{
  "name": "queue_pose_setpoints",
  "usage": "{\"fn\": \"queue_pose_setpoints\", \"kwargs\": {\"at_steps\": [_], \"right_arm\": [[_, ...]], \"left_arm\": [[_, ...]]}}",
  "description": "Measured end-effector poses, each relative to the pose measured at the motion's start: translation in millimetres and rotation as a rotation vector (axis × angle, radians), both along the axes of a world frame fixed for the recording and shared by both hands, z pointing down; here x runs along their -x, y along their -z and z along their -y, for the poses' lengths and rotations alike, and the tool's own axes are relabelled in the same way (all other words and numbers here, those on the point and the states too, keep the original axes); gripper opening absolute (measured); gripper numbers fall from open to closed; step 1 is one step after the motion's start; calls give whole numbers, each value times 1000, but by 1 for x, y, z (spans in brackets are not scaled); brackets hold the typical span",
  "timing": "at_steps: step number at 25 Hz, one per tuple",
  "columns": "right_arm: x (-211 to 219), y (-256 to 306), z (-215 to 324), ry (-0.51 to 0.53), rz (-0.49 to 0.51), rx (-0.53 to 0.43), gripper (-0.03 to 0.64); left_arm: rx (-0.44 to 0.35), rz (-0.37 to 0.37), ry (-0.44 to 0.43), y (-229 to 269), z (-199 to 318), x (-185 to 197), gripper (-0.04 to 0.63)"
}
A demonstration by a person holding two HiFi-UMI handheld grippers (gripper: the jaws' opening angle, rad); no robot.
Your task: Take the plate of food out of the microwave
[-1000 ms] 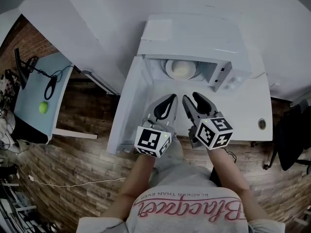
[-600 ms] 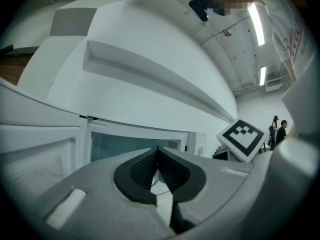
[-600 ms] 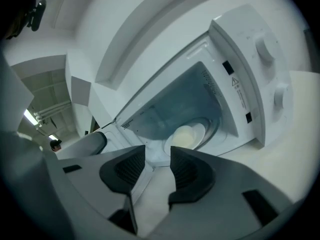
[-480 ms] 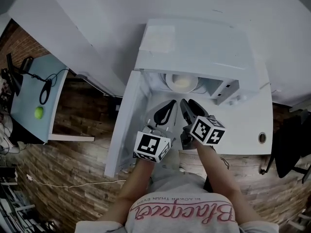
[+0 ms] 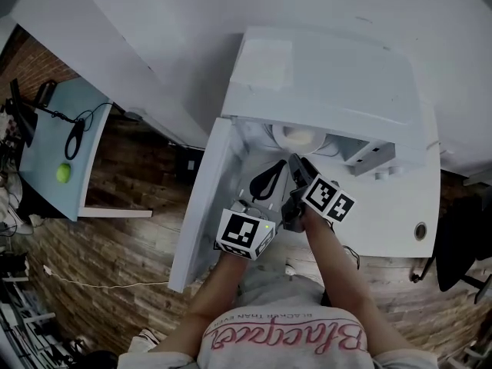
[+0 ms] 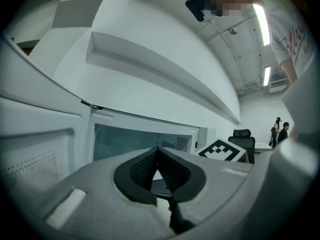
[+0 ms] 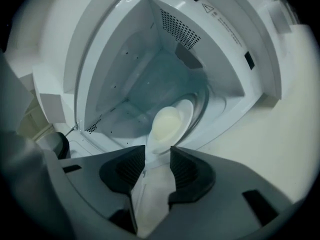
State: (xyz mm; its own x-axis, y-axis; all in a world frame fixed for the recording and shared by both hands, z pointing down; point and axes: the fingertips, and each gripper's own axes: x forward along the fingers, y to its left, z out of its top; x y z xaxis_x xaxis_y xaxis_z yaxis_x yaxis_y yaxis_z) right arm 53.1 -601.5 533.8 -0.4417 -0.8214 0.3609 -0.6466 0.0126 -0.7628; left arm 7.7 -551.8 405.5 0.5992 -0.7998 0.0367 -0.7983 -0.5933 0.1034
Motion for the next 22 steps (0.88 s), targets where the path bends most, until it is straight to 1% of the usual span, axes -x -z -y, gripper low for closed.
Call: {"fn": "queue_pose_setpoints", "kwargs": {"at_steps": [6, 11, 13, 17, 22], "right_arm": [[4, -11, 13, -60, 78, 56, 161], [-1, -23, 20, -157, 186, 168, 163], [-3, -25, 20, -181, 195, 196, 163], [-4, -27, 21, -218, 172, 237, 161], [-7, -33, 20, -274, 202, 356, 133]], "left_arm": [[15, 0, 24, -5, 7, 10, 6], [31, 2, 32, -10, 10, 14, 6], [38, -1, 31, -11, 10, 14, 6], [54, -15, 20, -11, 10, 14, 6], [90, -52, 34, -11, 5, 23, 6]]}}
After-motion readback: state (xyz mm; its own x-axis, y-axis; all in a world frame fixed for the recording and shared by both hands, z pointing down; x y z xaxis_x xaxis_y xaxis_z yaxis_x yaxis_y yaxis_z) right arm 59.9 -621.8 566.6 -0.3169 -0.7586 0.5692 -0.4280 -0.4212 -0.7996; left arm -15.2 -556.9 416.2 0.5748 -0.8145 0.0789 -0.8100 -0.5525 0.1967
